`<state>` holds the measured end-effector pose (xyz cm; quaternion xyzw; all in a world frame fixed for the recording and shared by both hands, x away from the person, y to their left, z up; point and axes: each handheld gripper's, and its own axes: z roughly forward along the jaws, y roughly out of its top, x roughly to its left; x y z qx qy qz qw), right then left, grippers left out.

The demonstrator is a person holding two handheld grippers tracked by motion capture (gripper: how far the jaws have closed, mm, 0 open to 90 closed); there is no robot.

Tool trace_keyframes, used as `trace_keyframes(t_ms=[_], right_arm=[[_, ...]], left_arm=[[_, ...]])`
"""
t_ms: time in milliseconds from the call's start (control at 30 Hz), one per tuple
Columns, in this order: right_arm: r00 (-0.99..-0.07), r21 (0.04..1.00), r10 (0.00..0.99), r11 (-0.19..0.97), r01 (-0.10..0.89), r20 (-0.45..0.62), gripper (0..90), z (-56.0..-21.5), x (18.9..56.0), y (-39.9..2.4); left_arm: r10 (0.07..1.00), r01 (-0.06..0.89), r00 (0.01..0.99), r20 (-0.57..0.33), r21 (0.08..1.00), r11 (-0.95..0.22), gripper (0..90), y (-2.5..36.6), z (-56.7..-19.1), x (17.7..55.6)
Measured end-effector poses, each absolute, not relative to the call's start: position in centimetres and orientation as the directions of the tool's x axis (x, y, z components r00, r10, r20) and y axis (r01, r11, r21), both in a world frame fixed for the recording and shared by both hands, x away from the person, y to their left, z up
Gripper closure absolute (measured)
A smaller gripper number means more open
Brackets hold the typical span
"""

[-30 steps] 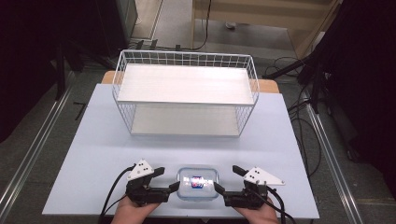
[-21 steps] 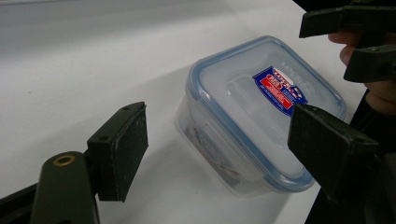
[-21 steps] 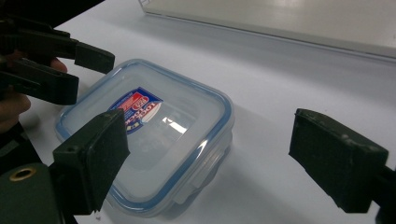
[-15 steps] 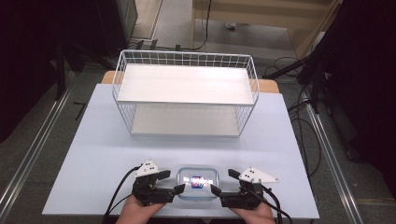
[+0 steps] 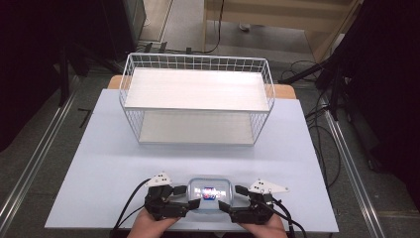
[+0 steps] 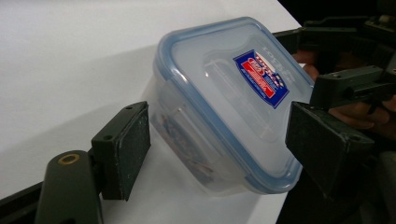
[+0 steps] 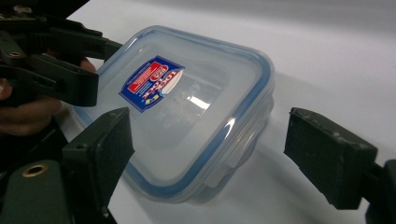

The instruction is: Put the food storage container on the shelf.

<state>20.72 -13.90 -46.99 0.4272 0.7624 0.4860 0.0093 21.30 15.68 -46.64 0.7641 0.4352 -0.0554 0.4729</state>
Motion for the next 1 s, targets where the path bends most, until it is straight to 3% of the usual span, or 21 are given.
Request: trace_keyframes(t_ms=[500,800,1000], right_arm=[[-0.576,0.659,0.588,0.095,0.746,0.568,24.0,-47.99,21.21,-14.32],[-0.537,0.622,0.577,0.063,0.781,0.615,32.4,-47.98,21.34,-14.77],[-0.541,0.624,0.582,0.072,0.778,0.607,33.3,-47.79,21.19,-14.79]], left_arm=[[0.555,0.779,0.572,-0.604,0.613,-0.135,27.8,16.19,-47.33,21.51],[0.547,0.783,0.564,-0.618,0.611,-0.118,35.6,16.46,-47.26,21.44],[0.549,0.783,0.563,-0.618,0.612,-0.114,38.7,16.54,-47.11,21.33]])
